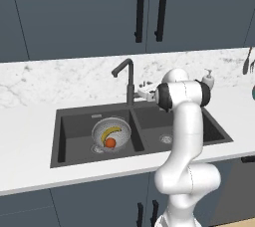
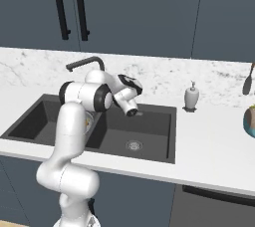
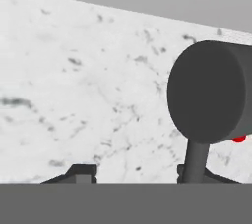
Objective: Put the colander in the sink, put the orange, banana in the colander, and turn on the sink faucet and pour water over the colander.
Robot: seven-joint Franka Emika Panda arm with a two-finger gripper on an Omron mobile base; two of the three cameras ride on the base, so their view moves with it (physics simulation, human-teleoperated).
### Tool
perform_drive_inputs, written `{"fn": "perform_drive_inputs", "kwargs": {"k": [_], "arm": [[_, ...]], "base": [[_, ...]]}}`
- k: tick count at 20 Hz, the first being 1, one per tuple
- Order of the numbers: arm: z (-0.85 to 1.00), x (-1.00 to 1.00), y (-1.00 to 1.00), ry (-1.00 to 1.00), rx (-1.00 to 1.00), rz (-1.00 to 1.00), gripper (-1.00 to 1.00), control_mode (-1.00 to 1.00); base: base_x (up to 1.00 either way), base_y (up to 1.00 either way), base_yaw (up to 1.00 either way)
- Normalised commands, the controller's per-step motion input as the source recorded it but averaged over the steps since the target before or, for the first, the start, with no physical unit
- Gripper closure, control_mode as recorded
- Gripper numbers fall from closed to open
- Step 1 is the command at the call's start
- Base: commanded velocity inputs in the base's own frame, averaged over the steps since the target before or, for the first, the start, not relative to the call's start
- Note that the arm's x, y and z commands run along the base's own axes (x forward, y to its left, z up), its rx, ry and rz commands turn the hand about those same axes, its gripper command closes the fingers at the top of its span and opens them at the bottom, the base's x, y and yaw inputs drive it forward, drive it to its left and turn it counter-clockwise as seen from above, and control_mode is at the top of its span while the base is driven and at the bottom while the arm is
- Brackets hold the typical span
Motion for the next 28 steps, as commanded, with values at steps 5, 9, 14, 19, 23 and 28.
{"fn": "perform_drive_inputs", "kwargs": {"k": [5, 9, 14, 19, 23, 28], "arm": [[0.00, 0.00, -0.79, 0.01, 0.21, -0.25, 1.00, -1.00], [0.00, 0.00, -0.98, 0.08, 0.27, -0.18, 1.00, -1.00], [0.11, 0.00, -1.00, 0.09, 0.33, -0.10, 1.00, -1.00], [0.38, -0.02, -1.00, 0.01, 0.41, 0.00, 1.00, -1.00], [0.30, -0.02, -1.00, 0.00, 0.39, 0.00, 1.00, -1.00], [0.24, -0.04, -0.98, 0.00, 0.39, 0.00, 1.00, -1.00]], "base": [[0.00, 0.00, 0.00], [0.00, 0.00, 0.00], [0.00, 0.00, 0.00], [0.00, 0.00, 0.00], [0.00, 0.00, 0.00], [0.00, 0.00, 0.00]]}}
